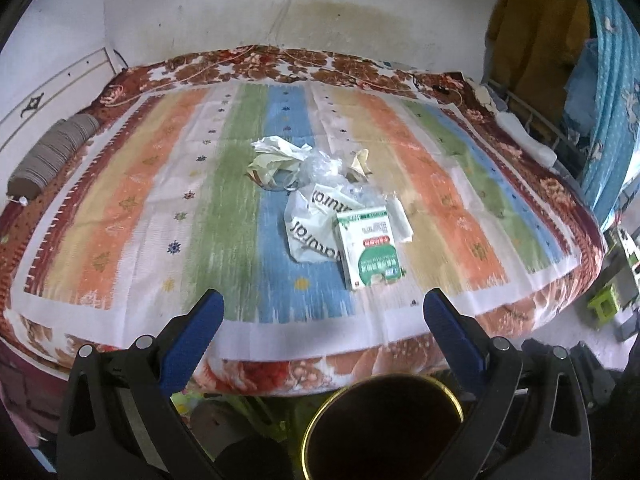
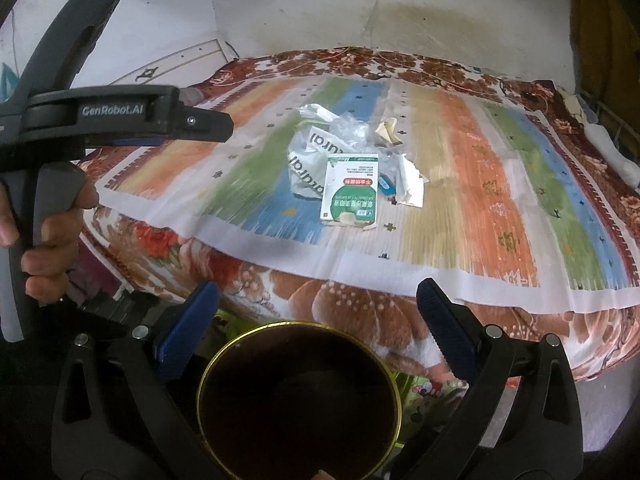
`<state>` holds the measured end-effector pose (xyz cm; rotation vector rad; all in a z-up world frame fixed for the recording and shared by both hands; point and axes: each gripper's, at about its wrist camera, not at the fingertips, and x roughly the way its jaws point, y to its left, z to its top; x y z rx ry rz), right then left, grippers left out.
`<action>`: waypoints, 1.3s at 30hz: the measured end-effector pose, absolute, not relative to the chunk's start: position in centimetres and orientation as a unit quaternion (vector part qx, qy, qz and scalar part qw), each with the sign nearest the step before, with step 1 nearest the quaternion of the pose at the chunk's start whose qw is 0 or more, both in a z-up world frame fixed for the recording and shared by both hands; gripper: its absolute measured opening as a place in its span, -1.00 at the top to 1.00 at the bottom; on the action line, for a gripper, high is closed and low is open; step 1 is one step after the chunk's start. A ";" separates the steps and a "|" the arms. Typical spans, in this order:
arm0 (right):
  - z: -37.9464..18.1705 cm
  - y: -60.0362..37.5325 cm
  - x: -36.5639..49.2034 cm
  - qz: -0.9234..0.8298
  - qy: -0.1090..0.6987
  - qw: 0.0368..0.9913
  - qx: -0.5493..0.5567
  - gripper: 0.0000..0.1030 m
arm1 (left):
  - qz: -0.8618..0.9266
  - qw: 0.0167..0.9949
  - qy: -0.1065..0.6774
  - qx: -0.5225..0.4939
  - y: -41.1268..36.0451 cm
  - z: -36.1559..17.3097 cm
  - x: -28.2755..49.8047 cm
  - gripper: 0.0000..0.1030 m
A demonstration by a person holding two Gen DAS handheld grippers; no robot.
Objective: Collect trash
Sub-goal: 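Grasp the white 'Natural' plastic bag with the left tool while the right tool grasps the green eye-drops box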
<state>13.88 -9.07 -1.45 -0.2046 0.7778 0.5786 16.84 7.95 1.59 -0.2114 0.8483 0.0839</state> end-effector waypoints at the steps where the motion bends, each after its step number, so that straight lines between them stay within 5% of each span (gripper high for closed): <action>1: -1.6 -8.9 14.3 0.273 0.374 0.881 -0.097 -0.83 | 0.040 0.904 0.411 -0.112 8.3 1.4 17.4 -0.89; 39: -8.4 -1.4 26.8 0.214 0.425 0.871 -0.119 -0.82 | -0.047 0.883 0.445 -0.142 14.0 -5.5 30.1 -0.64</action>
